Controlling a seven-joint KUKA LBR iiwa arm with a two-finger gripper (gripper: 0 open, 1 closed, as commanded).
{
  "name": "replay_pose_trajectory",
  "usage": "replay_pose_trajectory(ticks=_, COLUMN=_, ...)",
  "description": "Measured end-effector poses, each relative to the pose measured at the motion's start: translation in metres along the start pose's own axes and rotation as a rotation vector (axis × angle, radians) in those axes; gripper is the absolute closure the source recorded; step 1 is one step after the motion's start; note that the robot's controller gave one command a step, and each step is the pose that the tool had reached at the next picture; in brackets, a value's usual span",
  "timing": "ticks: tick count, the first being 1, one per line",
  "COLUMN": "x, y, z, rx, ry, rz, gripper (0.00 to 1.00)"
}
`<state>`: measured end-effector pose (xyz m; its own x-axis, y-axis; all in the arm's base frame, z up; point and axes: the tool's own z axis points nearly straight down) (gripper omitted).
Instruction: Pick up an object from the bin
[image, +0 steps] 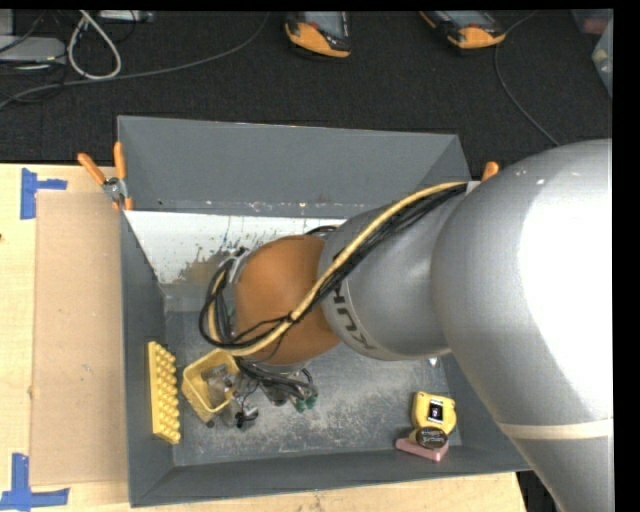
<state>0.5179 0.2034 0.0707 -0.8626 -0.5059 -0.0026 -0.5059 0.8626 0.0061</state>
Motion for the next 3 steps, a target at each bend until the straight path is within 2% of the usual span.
replay_pose_trajectory(ticks=1, x=0.008, y=0.003, z=0.000, rx=0.001, ry=0.000, rz=0.028, gripper=1.00)
replay_pose_trajectory(ticks=2, x=0.000, y=0.003, z=-0.001, rx=0.000, ry=0.001, rz=-0.002, gripper=1.00)
replay_pose_trajectory(ticks=3, x=0.015, y=0.002, z=-0.071, rx=-0.002, ry=0.007, rz=-0.112, gripper=1.00)
